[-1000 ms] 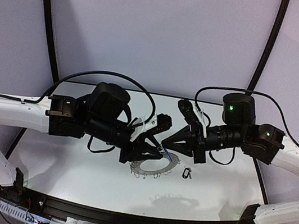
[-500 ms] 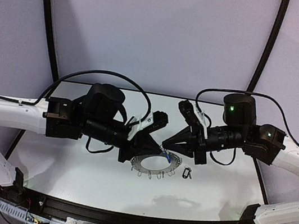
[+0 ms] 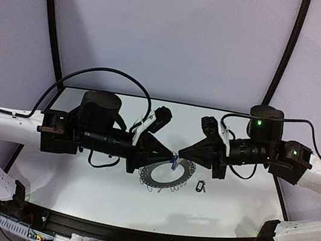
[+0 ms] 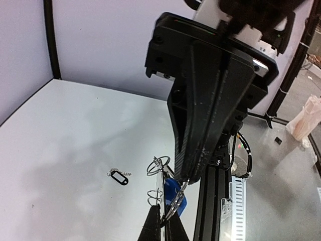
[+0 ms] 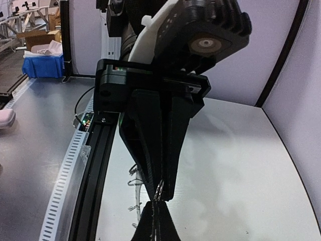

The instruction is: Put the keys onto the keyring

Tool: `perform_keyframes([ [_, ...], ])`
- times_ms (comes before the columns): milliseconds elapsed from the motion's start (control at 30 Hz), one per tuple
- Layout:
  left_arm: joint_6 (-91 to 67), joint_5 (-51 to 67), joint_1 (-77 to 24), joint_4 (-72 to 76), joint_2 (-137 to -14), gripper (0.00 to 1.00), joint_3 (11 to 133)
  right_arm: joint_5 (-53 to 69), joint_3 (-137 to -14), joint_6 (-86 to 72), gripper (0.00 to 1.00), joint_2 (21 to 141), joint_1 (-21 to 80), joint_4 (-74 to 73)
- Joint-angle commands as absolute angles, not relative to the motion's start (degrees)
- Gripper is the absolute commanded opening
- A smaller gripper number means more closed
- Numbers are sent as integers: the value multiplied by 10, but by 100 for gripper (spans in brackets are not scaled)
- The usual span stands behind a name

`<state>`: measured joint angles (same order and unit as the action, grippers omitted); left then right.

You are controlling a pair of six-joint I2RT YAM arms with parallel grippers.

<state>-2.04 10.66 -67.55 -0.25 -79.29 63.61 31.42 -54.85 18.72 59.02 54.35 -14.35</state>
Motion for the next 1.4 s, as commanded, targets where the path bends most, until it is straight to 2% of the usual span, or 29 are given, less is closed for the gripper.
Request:
perform_keyframes([
  [0, -76, 70, -670, 22, -769, 1, 654, 269, -522, 236, 0, 584, 545, -185],
  [500, -184, 11, -671, -99, -793, 1, 754, 274, -492, 288, 0, 603, 560, -133],
  [800, -242, -124, -671, -211, -829, 1, 825, 291, -476, 311, 0, 576, 573, -116],
  [1133, -281, -141, -670, -321, -879, 1, 894, 238, -456, 313, 0, 550, 583, -75],
  [1367, -268, -126, -670, -342, -877, 1, 882, 214, -464, 301, 0, 541, 583, -90],
])
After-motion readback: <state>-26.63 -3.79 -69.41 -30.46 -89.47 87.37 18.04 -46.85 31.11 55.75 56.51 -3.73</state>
